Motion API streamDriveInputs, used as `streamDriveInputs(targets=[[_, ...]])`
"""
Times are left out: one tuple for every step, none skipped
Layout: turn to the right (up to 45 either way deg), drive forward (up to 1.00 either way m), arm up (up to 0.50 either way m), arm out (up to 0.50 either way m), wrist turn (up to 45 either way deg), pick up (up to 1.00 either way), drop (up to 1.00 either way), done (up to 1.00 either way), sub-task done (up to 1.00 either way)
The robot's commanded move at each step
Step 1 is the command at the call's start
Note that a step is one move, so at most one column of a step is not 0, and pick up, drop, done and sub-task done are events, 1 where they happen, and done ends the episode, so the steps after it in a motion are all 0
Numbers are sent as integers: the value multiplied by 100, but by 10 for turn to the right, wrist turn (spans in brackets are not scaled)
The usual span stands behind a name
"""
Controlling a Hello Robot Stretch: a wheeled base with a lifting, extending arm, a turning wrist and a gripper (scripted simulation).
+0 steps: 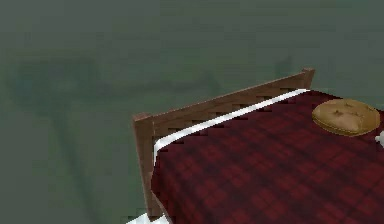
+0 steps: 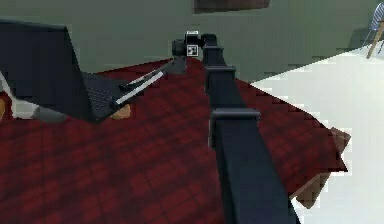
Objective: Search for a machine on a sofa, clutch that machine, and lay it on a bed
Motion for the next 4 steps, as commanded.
streamDriveInputs(targets=[[0, 0, -4, 0, 0, 0, 0, 0, 0], [0, 0, -32, 0, 0, 0, 0, 0, 0], [0, 0, 0, 0, 0, 0, 100, 0, 0], [0, 0, 4, 0, 0, 0, 0, 0, 0]])
